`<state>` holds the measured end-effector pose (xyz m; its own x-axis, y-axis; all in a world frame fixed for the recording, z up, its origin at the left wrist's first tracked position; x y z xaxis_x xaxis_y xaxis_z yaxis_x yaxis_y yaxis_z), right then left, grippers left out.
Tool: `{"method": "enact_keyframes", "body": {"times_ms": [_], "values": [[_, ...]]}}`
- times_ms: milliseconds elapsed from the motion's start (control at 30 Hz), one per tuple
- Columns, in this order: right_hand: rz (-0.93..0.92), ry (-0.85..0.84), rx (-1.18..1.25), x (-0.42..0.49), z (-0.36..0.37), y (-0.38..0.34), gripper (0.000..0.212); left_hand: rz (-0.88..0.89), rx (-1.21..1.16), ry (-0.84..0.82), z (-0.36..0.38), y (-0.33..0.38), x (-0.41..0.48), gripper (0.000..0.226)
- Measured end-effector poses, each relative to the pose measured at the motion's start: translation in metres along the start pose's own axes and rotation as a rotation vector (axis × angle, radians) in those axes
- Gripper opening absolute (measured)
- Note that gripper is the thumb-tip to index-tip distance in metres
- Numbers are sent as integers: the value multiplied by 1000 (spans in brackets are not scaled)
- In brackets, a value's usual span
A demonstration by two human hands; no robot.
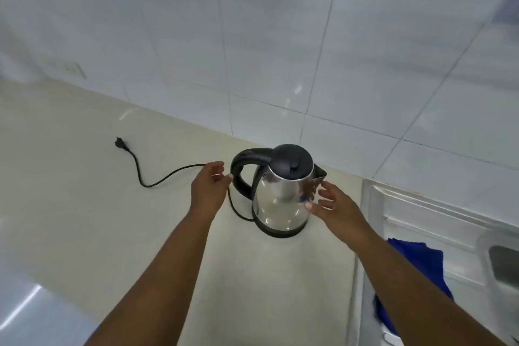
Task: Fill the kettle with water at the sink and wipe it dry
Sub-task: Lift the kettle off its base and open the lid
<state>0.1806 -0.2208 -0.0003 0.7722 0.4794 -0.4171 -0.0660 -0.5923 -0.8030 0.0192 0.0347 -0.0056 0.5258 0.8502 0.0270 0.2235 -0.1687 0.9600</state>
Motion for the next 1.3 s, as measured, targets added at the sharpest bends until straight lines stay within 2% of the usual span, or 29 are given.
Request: {"method": "enact_keyframes", "body": {"times_ms": [167,300,667,833,933,1100,1300], "values": [[-11,-54,26,15,10,1,65,-55,-40,-231,7,-15,25,48],[8,-75,42,20,14,5,72,7,-71,-357,13,-16,36,37],[-74,-69,241,8,10,3,51,97,-180,-309,12,-1,34,33],[-120,-45,226,-26,2,-4,54,138,-202,-319,0,18,13,34],[-136,-28,203,-54,-3,0,47,146,-196,-340,-7,23,-9,34],[-114,-9,158,-96,-7,24,42,118,-182,-396,-11,16,-51,33],[-62,-12,183,-133,-5,56,47,73,-163,-462,-10,1,-95,31]]}}
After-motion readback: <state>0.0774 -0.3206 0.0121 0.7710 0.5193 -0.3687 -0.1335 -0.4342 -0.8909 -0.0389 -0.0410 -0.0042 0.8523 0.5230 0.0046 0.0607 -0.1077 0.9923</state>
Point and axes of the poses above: each hand's wrist, its own x-axis towards the middle knuckle, its own z-axis out of the palm, y = z × x, the point moved 4 cm from there along x, towards the middle knuckle, and after that the axes turned 10 degrees about z, right-handed, at the moved point
